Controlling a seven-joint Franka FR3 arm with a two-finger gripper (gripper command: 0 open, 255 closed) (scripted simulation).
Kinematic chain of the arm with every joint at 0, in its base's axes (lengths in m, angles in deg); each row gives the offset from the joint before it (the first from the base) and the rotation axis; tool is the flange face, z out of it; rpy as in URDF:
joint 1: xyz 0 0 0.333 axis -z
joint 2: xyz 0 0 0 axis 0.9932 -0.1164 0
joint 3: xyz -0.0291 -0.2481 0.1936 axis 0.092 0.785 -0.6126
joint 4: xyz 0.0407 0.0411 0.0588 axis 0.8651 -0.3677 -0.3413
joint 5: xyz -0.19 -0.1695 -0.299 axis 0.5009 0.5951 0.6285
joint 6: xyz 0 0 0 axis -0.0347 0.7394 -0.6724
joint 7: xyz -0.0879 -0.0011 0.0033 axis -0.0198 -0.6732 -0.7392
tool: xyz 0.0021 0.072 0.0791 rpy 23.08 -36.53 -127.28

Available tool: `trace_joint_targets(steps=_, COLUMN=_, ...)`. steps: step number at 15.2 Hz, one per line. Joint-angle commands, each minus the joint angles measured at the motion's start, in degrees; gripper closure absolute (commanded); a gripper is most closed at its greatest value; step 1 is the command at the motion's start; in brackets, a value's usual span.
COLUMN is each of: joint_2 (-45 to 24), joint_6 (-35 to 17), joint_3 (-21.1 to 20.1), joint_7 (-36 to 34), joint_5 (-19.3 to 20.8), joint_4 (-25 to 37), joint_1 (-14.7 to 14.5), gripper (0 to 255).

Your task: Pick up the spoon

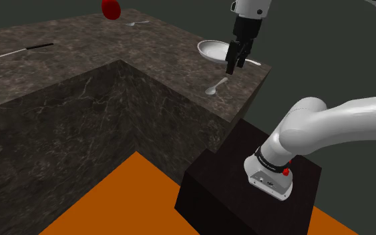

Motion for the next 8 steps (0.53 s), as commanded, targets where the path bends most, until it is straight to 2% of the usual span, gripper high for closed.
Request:
trace_joint_targets(steps=1, joint_2=0.0, joint_6=0.0, joint_3=0.0, joint_7=0.0, joint_5=0.0, joint_4=0.0, joint_1=0.0, gripper=0)
trace_joint_targets(steps=8, joint_2=-0.5, joint_6=-24.4, joint_3=-3.6, joint_7=-1.3, joint_5=2.3, joint_4=-12.3, joint_1=0.7, gripper=0)
